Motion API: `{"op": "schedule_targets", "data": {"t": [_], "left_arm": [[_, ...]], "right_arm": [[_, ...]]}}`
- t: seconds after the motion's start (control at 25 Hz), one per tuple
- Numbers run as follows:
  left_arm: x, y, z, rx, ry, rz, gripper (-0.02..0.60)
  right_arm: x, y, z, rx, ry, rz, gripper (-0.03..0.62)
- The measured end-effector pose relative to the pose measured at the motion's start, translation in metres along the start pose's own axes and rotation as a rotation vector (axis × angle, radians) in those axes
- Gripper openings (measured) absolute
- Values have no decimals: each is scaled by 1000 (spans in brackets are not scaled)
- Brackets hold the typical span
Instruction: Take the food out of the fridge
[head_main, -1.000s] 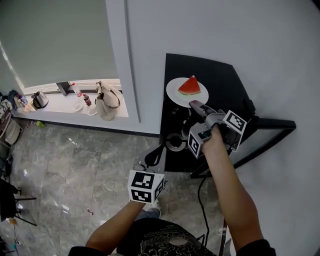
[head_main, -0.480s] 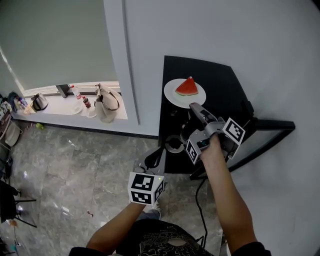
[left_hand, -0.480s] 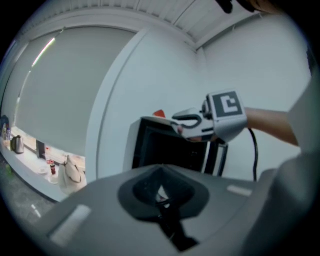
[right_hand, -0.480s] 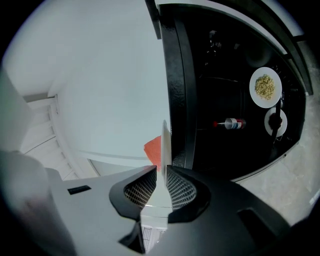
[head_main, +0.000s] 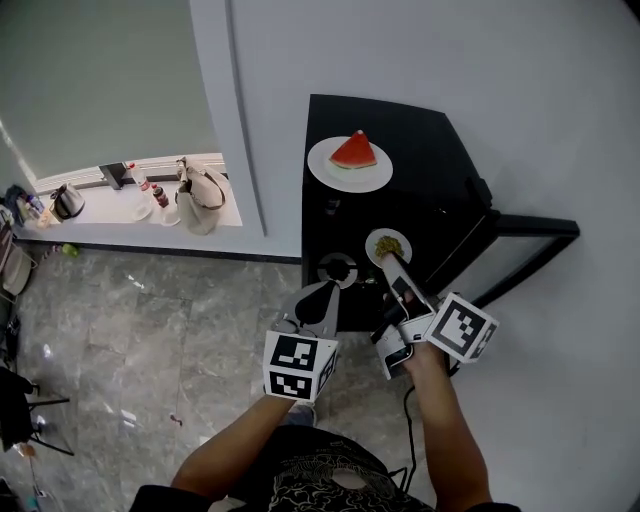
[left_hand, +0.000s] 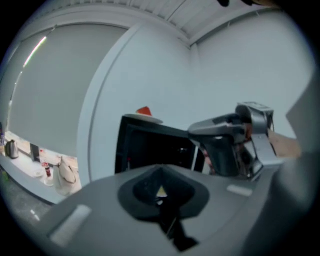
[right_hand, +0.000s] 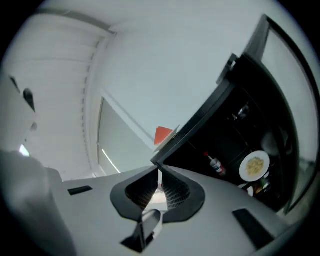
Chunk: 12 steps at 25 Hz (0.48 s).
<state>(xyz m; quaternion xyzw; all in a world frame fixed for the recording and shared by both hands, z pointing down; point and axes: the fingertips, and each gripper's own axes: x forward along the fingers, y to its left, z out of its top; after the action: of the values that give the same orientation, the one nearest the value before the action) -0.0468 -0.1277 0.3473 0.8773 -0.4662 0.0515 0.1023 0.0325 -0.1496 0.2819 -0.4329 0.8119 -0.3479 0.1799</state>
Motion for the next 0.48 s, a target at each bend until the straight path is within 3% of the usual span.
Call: {"op": "schedule_targets", "data": {"t": [0.2, 0.48], "left_arm": [[-1, -30, -3, 10, 11, -42, 2], [-3, -64, -18, 17, 48, -97, 1]], "right_arm": [[-36, -9, -37, -322, 94, -145, 11], [-65, -25, -69, -573, 173, -291, 8]]}}
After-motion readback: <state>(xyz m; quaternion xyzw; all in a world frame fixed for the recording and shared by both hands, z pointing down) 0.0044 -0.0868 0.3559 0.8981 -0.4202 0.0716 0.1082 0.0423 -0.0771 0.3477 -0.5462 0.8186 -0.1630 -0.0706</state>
